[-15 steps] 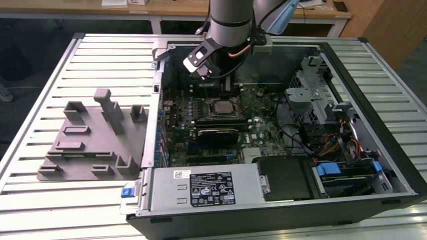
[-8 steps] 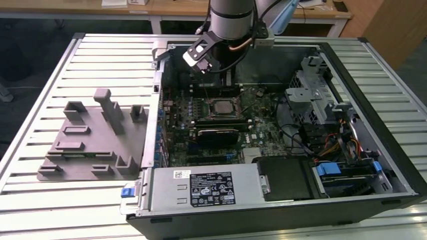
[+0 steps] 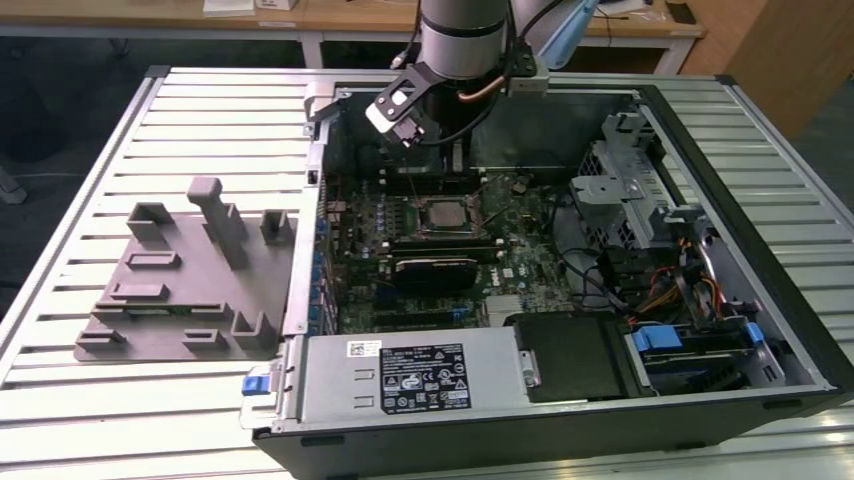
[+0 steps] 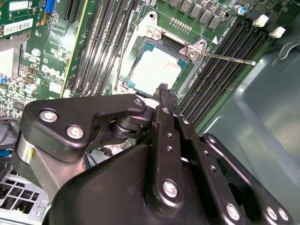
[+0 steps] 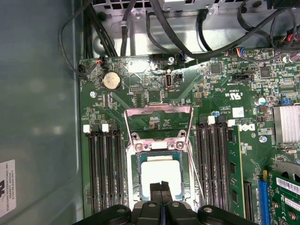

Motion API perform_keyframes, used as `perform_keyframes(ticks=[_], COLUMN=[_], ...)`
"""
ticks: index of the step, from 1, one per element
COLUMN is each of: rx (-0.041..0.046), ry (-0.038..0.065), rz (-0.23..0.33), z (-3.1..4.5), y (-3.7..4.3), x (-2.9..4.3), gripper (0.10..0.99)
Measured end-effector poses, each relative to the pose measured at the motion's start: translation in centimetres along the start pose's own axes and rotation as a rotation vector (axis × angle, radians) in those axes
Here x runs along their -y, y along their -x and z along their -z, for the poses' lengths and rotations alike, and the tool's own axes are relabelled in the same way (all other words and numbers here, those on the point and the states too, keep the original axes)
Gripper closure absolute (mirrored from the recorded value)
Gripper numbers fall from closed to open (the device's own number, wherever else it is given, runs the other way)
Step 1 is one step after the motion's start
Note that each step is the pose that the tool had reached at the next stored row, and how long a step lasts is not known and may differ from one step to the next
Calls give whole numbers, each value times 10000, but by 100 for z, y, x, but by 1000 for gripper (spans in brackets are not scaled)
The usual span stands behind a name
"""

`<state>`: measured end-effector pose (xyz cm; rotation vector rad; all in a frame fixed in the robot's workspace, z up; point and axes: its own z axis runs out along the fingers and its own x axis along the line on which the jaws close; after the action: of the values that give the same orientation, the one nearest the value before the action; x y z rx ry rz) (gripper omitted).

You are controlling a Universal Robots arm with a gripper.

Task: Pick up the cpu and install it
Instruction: 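Close the cpu cover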

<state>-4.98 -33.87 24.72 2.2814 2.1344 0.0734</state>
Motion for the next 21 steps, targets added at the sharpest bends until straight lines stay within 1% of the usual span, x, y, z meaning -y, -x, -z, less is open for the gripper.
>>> perform_keyframes(ticks=[6,13,18,21], rx=[4,1,1,2], ry=[-2,0,0,-1], rz=[-1,-1,0,-1], z=[6,116,119,118], y=[0,-3,-3,-5], x=[0,-5,-6,-38], gripper=[980,980,980,980])
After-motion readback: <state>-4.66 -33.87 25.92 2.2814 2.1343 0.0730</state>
